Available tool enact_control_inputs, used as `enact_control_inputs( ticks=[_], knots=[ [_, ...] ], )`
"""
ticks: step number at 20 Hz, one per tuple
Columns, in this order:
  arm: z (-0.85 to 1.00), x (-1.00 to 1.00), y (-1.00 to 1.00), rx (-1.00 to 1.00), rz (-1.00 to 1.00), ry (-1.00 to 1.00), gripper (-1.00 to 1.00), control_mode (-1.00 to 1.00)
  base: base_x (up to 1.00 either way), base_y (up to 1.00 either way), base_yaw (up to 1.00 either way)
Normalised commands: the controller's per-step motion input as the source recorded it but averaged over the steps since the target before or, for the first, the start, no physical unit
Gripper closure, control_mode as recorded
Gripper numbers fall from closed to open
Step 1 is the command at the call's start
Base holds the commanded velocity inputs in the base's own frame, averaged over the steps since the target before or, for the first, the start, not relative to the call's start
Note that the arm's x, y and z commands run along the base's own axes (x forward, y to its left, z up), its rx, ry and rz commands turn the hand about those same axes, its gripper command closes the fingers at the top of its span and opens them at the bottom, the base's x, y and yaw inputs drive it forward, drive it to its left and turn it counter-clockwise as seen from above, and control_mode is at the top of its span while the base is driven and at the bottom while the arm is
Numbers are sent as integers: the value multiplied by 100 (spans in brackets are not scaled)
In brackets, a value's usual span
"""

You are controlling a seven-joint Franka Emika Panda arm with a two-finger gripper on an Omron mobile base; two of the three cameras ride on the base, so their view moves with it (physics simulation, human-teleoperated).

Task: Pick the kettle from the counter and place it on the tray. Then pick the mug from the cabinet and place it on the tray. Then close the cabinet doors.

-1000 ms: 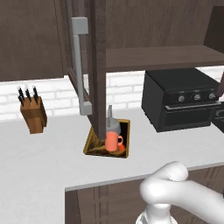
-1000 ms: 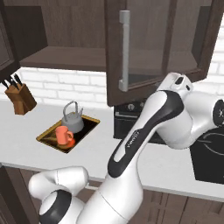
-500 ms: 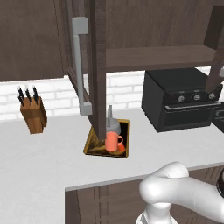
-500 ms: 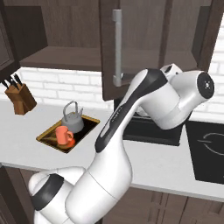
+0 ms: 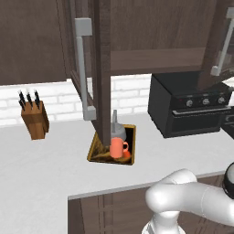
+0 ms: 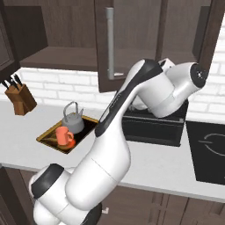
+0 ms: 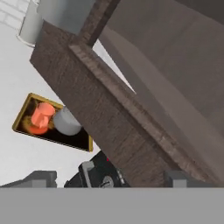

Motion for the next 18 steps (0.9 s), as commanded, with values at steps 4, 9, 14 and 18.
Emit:
enact_control_inputs(
  ticks=[4, 9, 14, 18],
  knots=[
    [0, 57, 85, 0, 7, 0, -100, -100, 0, 0, 0],
    [0, 55, 86, 0, 7, -1, -100, -100, 0, 0, 0],
    [7, 59, 61, 0, 3, -8, -100, -100, 0, 0, 0],
    [3, 63, 44, 0, 0, -14, -100, -100, 0, 0, 0]
  ],
)
